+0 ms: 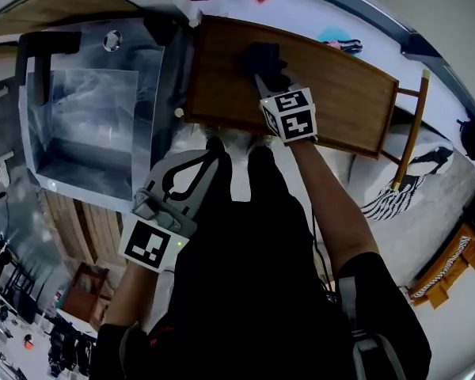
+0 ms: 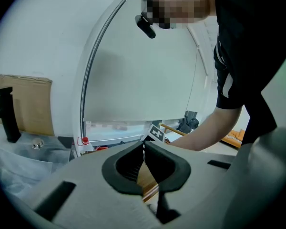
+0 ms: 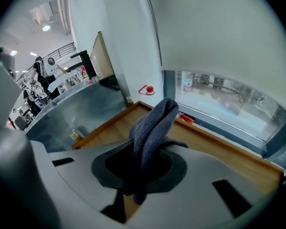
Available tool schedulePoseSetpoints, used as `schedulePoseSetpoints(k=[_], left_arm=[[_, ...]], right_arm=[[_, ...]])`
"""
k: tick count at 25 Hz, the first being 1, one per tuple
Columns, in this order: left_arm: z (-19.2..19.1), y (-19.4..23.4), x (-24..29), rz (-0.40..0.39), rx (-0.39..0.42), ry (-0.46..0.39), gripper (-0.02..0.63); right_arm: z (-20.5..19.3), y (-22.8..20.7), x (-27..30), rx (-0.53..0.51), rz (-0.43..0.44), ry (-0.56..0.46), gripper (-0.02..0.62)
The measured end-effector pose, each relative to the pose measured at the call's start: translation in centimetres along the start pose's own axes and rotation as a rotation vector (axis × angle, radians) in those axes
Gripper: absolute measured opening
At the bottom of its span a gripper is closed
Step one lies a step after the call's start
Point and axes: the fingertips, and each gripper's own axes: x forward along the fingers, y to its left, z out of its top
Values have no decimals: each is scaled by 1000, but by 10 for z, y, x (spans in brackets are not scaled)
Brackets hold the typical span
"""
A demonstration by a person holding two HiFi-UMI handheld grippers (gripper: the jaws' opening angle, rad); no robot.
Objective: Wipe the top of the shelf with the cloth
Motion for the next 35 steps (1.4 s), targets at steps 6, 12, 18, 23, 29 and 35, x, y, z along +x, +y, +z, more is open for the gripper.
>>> schedulePoseSetpoints(k=[6,12,18,23,29,35], left_arm=[[-5,21,-23,12,-10,-18,28],[-10,38,-41,36,-28,-28,28],[-16,47,-51,48,-44,-37,28],[-21,49,-53,48,-49,-33,28],[-25,45,-46,34,-44,-29,28],[-26,41,-42,23,-35,-17,28]], right_arm=[[25,51,27,-50,60,7,55],[32,79,48,-81,89,26,55],[27,92,65,-89,103,51,55],[21,93,74,-85,102,62,55],[12,88,75,-83,97,72,55],[2,83,71,-74,93,82,55]])
